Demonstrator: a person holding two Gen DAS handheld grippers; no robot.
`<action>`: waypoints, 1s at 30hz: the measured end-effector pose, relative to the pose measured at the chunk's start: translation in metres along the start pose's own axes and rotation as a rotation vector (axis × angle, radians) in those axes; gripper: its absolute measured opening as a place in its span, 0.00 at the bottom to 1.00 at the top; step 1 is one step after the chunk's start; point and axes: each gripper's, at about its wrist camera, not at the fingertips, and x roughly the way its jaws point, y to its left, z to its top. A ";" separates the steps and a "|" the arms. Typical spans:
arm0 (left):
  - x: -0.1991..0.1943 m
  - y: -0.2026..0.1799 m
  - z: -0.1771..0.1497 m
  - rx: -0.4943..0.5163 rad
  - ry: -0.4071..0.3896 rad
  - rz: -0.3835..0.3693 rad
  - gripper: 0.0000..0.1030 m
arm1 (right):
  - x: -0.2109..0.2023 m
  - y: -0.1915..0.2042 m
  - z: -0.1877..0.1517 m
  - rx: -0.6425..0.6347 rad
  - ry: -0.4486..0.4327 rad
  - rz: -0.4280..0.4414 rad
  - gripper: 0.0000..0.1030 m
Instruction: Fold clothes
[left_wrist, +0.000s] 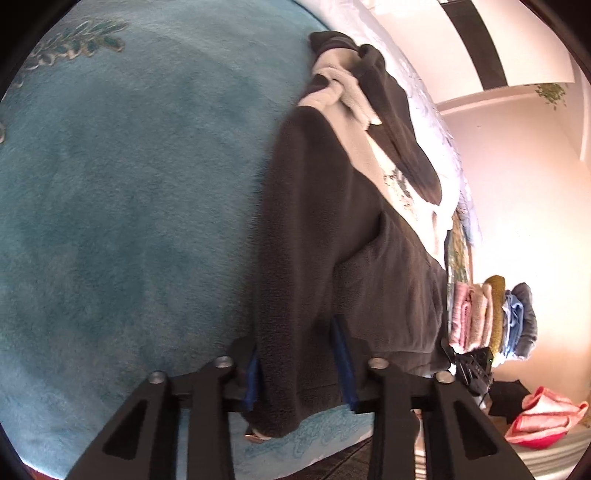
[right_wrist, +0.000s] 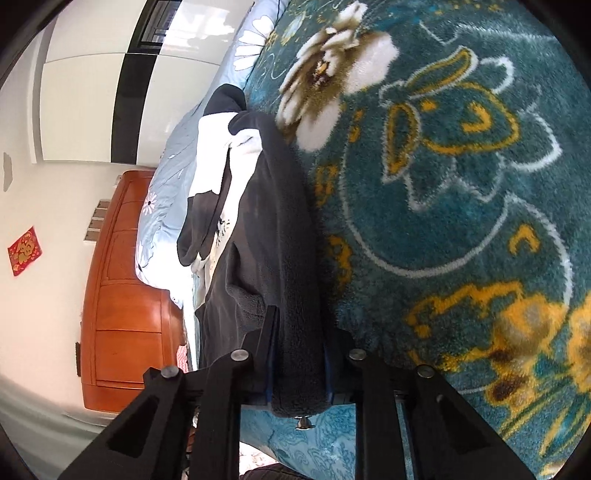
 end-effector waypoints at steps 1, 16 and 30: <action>-0.001 0.002 0.000 -0.009 -0.003 0.007 0.20 | -0.001 0.000 -0.001 -0.001 0.005 -0.015 0.16; -0.029 0.009 -0.015 -0.038 0.005 -0.130 0.08 | -0.020 0.014 -0.011 -0.094 0.037 -0.020 0.14; -0.062 -0.028 0.081 -0.096 -0.164 -0.469 0.09 | -0.026 0.094 0.078 -0.064 -0.088 0.217 0.14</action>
